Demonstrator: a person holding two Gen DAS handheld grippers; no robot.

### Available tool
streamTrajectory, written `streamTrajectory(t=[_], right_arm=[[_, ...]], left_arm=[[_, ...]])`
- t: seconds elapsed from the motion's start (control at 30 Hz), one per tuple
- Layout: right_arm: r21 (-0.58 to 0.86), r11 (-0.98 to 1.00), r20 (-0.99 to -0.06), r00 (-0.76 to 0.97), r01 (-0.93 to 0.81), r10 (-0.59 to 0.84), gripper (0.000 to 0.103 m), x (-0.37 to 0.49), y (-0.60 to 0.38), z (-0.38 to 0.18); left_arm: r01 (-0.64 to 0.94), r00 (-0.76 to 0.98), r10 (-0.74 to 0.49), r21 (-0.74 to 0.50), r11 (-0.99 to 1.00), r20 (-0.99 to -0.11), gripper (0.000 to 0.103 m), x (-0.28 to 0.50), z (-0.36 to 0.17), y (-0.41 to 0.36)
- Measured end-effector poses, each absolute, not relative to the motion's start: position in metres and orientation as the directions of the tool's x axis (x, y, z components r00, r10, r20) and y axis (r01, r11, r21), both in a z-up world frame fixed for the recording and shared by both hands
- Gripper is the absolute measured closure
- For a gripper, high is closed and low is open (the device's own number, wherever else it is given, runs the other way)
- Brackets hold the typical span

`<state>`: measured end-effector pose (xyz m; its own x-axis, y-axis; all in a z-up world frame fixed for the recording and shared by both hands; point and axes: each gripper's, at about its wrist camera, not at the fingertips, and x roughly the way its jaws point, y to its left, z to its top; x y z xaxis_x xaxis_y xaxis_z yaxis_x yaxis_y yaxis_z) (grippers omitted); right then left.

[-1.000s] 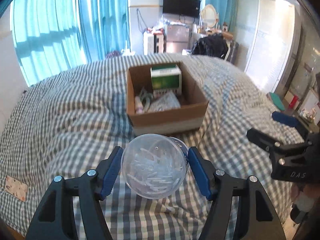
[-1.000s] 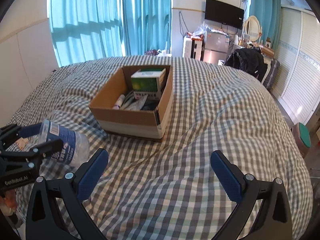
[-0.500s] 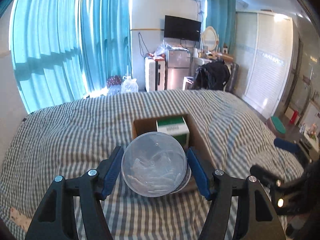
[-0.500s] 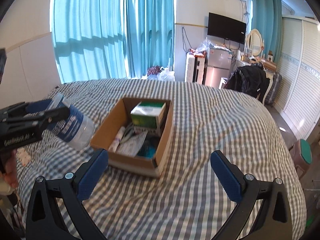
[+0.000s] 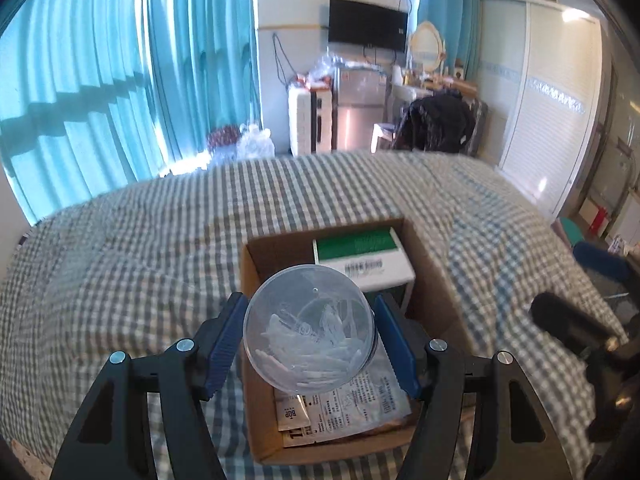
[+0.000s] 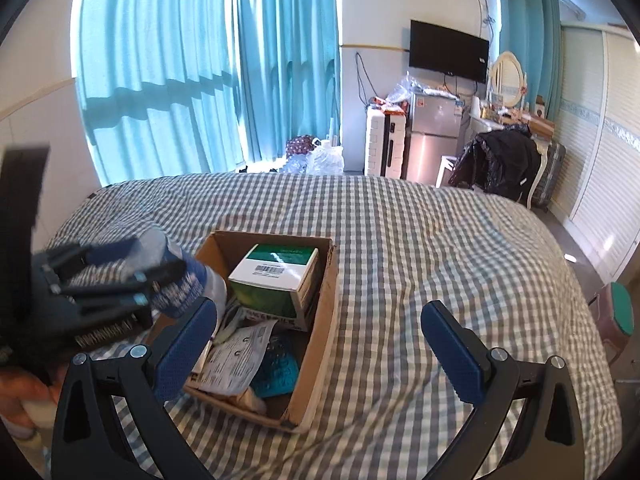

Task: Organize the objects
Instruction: 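Lift the clear jar with the left gripper and lower it into the box, then open the left gripper to release the jar and withdraw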

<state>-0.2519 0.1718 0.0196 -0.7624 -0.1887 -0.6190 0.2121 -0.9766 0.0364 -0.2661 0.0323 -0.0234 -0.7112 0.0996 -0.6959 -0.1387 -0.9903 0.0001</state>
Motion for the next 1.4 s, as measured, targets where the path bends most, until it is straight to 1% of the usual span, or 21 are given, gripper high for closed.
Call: streamTrajectory(t=[0.13, 0.17, 0.27, 0.4, 0.6, 0.7, 0.73, 0.77, 0.8, 0.9, 0.97, 1.1, 1.23, 1.4], right_arm=[[0.039, -0.978, -0.651, -0.737, 0.205, -0.180, 0.000, -0.266, 0.172, -0.004], [0.040, -0.978, -0.658, -0.731, 0.204, -0.179, 0.000, -0.268, 0.173, -0.009], [0.045, -0.979, -0.678, -0.713, 0.199, -0.176, 0.000, -0.273, 0.174, -0.022], [0.044, -0.981, -0.690, -0.704, 0.191, -0.168, 0.000, -0.273, 0.175, -0.030], [0.041, -0.982, -0.680, -0.715, 0.182, -0.161, 0.000, -0.265, 0.177, -0.021], [0.031, -0.984, -0.676, -0.721, 0.175, -0.150, 0.000, -0.255, 0.176, -0.010], [0.028, -0.984, -0.674, -0.724, 0.174, -0.147, 0.000, -0.250, 0.176, -0.005], [0.025, -0.984, -0.673, -0.725, 0.175, -0.146, 0.000, -0.246, 0.177, -0.001], [0.021, -0.984, -0.670, -0.729, 0.175, -0.144, 0.000, -0.242, 0.177, 0.005], [0.010, -0.987, -0.646, -0.752, 0.163, -0.131, 0.000, -0.222, 0.181, 0.027], [0.015, -0.987, -0.621, -0.772, 0.158, -0.133, 0.000, -0.205, 0.184, 0.046], [0.007, -0.988, -0.567, -0.814, 0.152, -0.129, 0.000, -0.173, 0.190, 0.082], [0.015, -0.989, -0.493, -0.860, 0.144, -0.133, 0.000, -0.137, 0.194, 0.113], [0.069, -0.990, -0.417, -0.898, 0.121, -0.139, 0.000, -0.111, 0.202, 0.129]], left_arm=[[-0.147, -0.672, 0.093, 0.009, -0.989, -0.734, 0.037, -0.275, -0.051, 0.036], [-0.149, -0.666, 0.093, 0.009, -0.989, -0.740, 0.039, -0.277, -0.056, 0.036], [-0.158, -0.659, 0.102, 0.005, -0.987, -0.746, 0.039, -0.277, -0.065, 0.037], [-0.174, -0.652, 0.105, 0.014, -0.985, -0.751, 0.039, -0.273, -0.067, 0.043], [-0.162, -0.659, 0.096, 0.015, -0.987, -0.746, 0.037, -0.265, -0.054, 0.044], [-0.152, -0.674, 0.080, 0.031, -0.988, -0.735, 0.031, -0.256, -0.039, 0.042], [-0.148, -0.681, 0.075, 0.037, -0.988, -0.729, 0.028, -0.253, -0.033, 0.041], [-0.140, -0.689, 0.065, 0.045, -0.989, -0.722, 0.019, -0.249, -0.025, 0.041], [-0.128, -0.698, 0.053, 0.052, -0.990, -0.714, 0.017, -0.243, -0.017, 0.040], [-0.120, -0.722, 0.051, 0.052, -0.991, -0.690, 0.017, -0.226, 0.009, 0.040], [-0.110, -0.742, 0.047, 0.052, -0.993, -0.669, 0.011, -0.211, 0.028, 0.038], [-0.089, -0.794, 0.034, 0.062, -0.994, -0.607, 0.007, -0.181, 0.065, 0.034], [-0.046, -0.839, 0.001, 0.069, -0.997, -0.544, 0.001, -0.153, 0.098, 0.029], [0.002, -0.885, -0.021, 0.042, -0.999, -0.465, 0.000, -0.118, 0.123, 0.016]])
